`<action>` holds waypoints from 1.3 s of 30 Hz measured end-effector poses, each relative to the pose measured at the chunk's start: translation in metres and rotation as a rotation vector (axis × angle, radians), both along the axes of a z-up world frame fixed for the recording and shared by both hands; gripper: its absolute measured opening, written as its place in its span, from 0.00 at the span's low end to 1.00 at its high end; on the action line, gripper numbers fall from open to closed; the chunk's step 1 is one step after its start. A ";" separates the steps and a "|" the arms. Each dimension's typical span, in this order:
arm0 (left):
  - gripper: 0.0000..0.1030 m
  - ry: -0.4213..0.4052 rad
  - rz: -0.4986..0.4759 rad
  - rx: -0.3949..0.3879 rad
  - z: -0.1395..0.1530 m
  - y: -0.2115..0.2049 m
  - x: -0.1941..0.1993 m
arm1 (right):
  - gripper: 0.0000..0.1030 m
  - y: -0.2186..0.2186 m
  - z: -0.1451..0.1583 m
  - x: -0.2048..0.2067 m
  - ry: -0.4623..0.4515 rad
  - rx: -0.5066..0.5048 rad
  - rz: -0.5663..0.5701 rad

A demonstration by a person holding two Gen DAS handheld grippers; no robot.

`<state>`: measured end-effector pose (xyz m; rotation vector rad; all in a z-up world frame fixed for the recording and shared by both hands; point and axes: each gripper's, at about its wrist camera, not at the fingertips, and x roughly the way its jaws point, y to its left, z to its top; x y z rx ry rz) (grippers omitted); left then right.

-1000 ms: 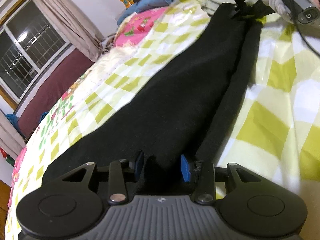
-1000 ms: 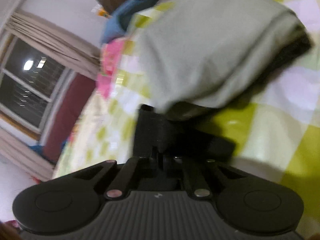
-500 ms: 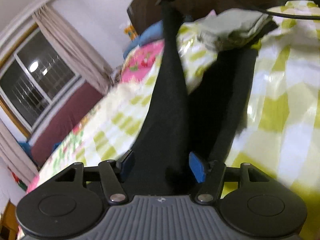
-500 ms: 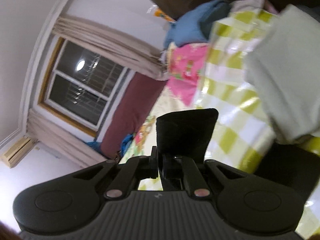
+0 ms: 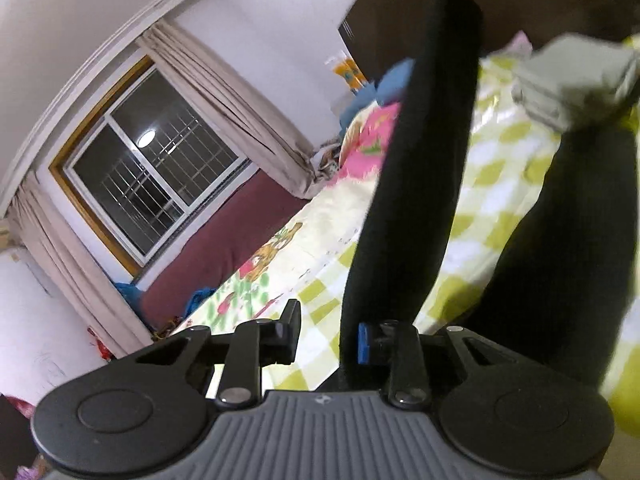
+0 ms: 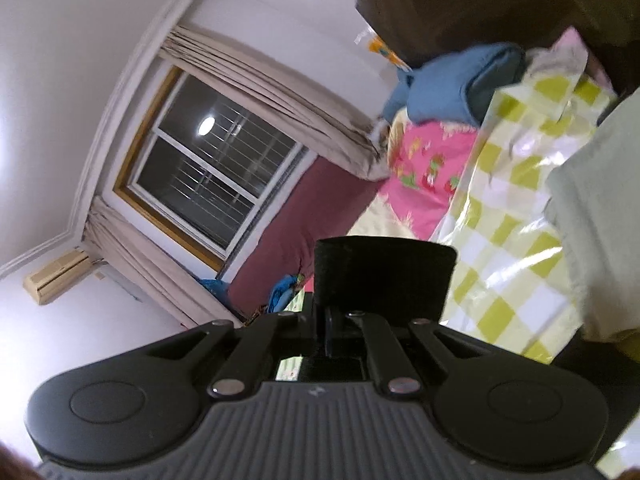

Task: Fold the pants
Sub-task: 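Smooth the folded pants flat with both grippers and release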

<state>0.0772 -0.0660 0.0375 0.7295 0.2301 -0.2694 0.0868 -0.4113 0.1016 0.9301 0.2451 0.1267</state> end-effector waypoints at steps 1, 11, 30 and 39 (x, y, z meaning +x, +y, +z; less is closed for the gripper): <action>0.42 0.028 -0.014 -0.009 -0.005 0.000 -0.006 | 0.05 -0.003 -0.012 -0.010 0.015 -0.009 -0.013; 0.35 0.184 -0.250 0.258 -0.100 -0.036 -0.065 | 0.09 -0.050 -0.173 -0.038 0.398 0.170 -0.140; 0.36 0.222 -0.193 0.136 -0.074 -0.015 -0.068 | 0.48 -0.045 -0.171 -0.037 0.471 0.108 -0.190; 0.43 0.212 -0.080 0.065 -0.065 0.011 -0.054 | 0.14 -0.032 -0.190 -0.001 0.446 0.160 -0.152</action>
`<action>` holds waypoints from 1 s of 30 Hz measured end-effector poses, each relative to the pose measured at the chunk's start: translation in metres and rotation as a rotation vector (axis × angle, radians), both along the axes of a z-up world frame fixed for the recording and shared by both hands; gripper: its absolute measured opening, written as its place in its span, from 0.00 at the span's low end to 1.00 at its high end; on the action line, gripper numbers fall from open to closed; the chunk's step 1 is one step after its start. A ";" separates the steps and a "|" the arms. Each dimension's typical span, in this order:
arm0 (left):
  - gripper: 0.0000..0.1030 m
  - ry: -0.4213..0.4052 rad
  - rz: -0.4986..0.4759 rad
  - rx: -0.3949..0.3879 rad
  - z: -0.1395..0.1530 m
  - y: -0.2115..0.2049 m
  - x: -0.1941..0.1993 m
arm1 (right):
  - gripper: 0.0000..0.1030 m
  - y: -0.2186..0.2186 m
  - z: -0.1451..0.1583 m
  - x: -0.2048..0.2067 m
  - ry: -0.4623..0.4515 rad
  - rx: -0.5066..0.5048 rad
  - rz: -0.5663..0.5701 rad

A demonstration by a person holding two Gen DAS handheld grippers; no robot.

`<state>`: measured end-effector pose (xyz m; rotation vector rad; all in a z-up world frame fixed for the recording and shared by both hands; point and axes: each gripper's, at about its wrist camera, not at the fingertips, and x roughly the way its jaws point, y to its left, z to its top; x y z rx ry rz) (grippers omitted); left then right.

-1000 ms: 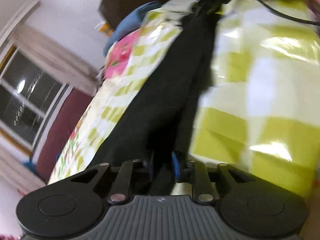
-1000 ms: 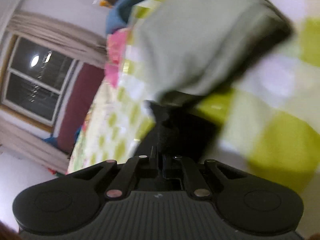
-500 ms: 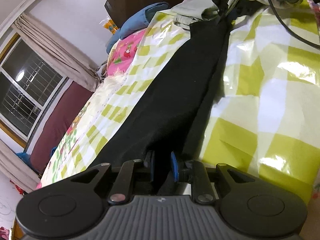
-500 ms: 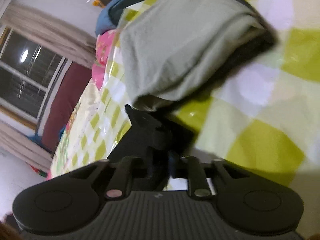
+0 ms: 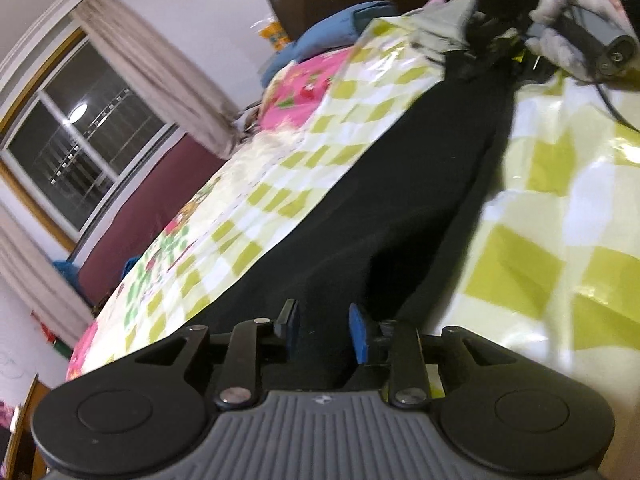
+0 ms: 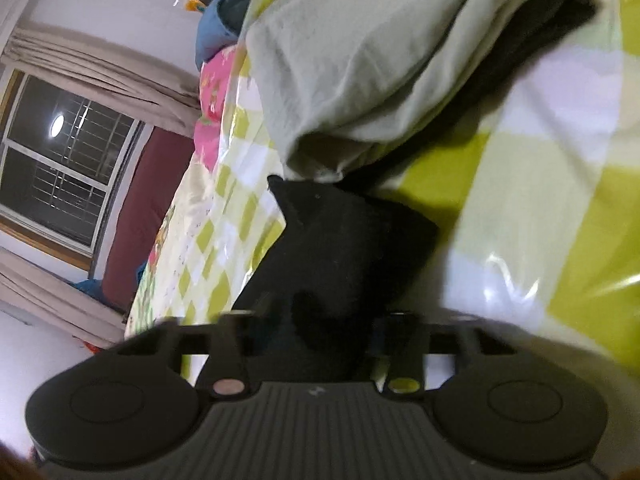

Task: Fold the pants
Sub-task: 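Smooth the folded pants flat with both grippers and release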

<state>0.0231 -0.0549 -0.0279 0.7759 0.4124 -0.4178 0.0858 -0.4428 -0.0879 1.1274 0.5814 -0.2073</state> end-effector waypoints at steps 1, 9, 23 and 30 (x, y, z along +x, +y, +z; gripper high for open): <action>0.45 0.001 0.005 -0.008 0.002 0.004 0.001 | 0.09 -0.002 -0.002 -0.002 -0.006 0.037 -0.001; 0.50 0.133 -0.034 0.005 -0.014 0.005 0.002 | 0.07 -0.020 0.027 -0.045 -0.014 -0.049 -0.001; 0.51 0.123 0.152 0.017 0.003 0.090 -0.029 | 0.18 0.089 0.105 -0.063 0.003 -0.605 0.428; 0.56 0.057 0.292 0.075 0.004 0.144 -0.029 | 0.27 0.282 0.081 -0.038 -0.181 -0.941 1.114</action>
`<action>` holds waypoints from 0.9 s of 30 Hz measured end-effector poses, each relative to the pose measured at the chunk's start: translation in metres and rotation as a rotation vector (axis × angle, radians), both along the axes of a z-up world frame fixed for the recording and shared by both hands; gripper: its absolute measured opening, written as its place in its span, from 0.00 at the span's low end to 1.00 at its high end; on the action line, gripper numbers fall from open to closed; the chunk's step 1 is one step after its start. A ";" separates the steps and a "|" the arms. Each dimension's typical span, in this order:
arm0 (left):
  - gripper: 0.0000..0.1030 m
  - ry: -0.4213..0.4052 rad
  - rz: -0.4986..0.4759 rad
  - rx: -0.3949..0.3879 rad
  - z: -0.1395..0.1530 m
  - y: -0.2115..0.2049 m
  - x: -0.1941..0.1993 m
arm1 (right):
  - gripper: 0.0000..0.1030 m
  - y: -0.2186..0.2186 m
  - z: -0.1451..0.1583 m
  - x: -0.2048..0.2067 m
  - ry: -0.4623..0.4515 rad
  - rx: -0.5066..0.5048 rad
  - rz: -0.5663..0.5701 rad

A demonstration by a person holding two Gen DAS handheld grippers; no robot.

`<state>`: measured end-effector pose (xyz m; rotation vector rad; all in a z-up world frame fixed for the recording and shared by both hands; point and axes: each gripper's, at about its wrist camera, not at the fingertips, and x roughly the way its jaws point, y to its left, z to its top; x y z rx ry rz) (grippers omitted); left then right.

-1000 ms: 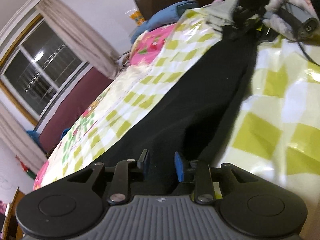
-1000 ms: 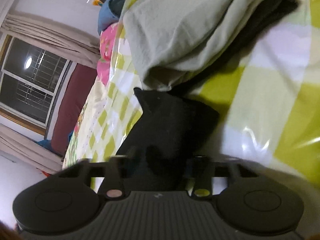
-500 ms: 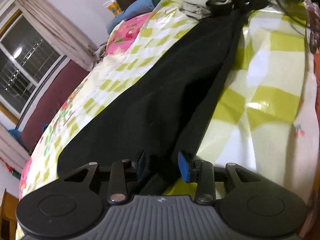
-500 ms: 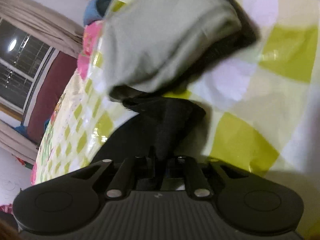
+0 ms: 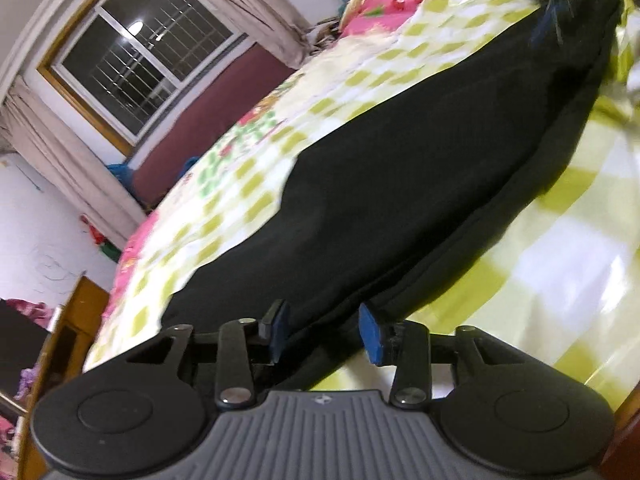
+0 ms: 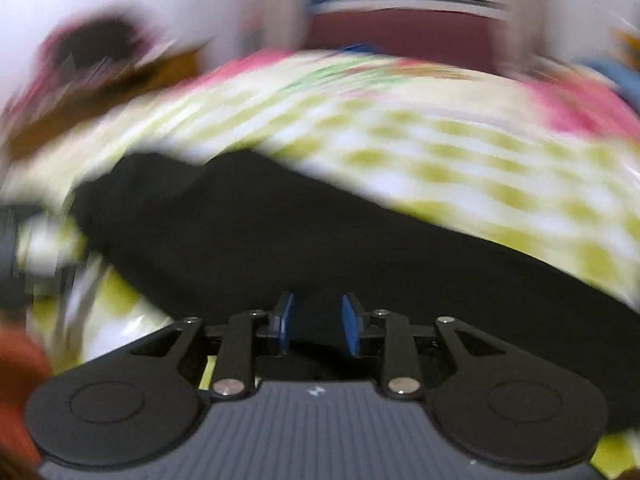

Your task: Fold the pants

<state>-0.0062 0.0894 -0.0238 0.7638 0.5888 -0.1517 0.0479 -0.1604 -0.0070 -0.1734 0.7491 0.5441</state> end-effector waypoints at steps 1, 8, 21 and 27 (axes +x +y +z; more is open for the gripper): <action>0.56 -0.007 -0.002 0.016 -0.002 0.004 0.000 | 0.27 0.025 -0.009 -0.001 -0.011 -0.097 0.084; 0.56 -0.021 -0.131 0.080 -0.014 0.009 0.015 | 0.29 0.070 -0.032 0.002 -0.028 -0.269 0.262; 0.56 -0.001 -0.319 0.201 -0.022 -0.003 0.020 | 0.34 0.086 -0.039 0.008 -0.001 -0.277 0.276; 0.56 -0.002 -0.266 0.116 -0.012 -0.002 0.037 | 0.34 0.097 -0.036 0.007 -0.012 -0.267 0.320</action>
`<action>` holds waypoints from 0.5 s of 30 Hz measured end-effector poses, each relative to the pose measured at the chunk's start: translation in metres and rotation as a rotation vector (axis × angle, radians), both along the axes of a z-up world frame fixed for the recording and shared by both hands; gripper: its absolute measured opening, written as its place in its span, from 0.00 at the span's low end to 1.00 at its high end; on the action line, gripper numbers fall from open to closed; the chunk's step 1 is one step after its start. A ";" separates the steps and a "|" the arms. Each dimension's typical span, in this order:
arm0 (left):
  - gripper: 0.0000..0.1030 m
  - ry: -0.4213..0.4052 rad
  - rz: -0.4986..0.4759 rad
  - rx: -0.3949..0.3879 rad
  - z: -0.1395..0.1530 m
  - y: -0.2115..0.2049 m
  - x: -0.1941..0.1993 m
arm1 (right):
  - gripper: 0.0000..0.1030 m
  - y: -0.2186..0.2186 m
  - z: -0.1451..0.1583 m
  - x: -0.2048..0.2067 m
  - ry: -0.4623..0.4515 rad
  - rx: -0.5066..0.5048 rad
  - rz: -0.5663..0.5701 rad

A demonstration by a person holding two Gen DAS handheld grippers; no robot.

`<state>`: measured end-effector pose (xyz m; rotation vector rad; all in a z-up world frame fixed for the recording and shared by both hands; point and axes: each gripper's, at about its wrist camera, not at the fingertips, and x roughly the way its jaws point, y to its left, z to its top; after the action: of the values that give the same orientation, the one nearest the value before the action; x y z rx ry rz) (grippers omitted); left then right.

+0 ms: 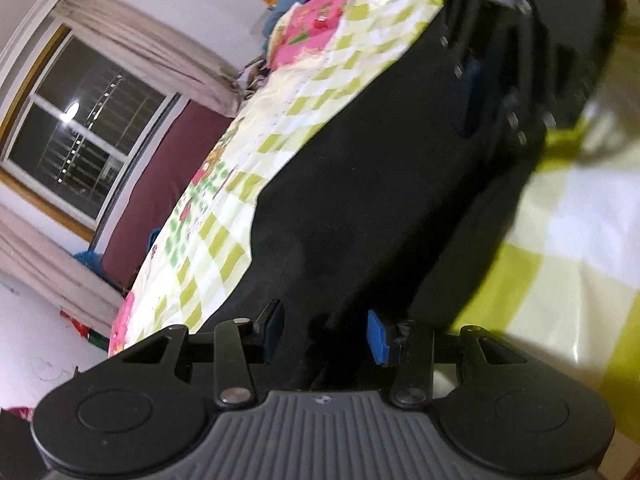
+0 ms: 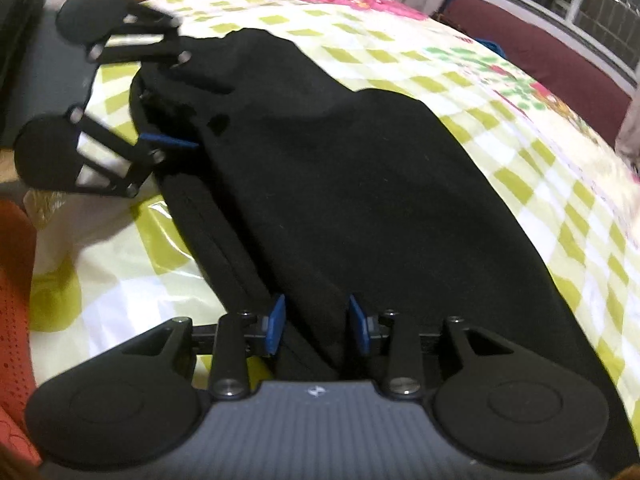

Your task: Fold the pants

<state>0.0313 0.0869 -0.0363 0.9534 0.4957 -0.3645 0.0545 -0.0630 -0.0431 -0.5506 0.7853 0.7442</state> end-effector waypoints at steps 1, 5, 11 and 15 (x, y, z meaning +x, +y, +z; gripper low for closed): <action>0.56 0.006 0.003 -0.014 0.003 0.002 0.000 | 0.34 0.004 -0.002 0.000 -0.014 -0.008 0.007; 0.57 0.010 0.006 -0.009 -0.001 0.003 -0.001 | 0.12 0.014 -0.007 0.013 -0.018 0.014 -0.047; 0.47 0.022 0.061 -0.089 0.016 0.016 -0.006 | 0.05 0.006 0.021 0.004 0.023 0.096 -0.092; 0.47 0.041 0.090 -0.104 0.013 0.023 -0.017 | 0.05 0.004 0.019 -0.008 0.043 0.099 -0.074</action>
<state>0.0147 0.1101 -0.0229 0.8213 0.5496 -0.3255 0.0466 -0.0589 -0.0244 -0.4154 0.7999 0.7243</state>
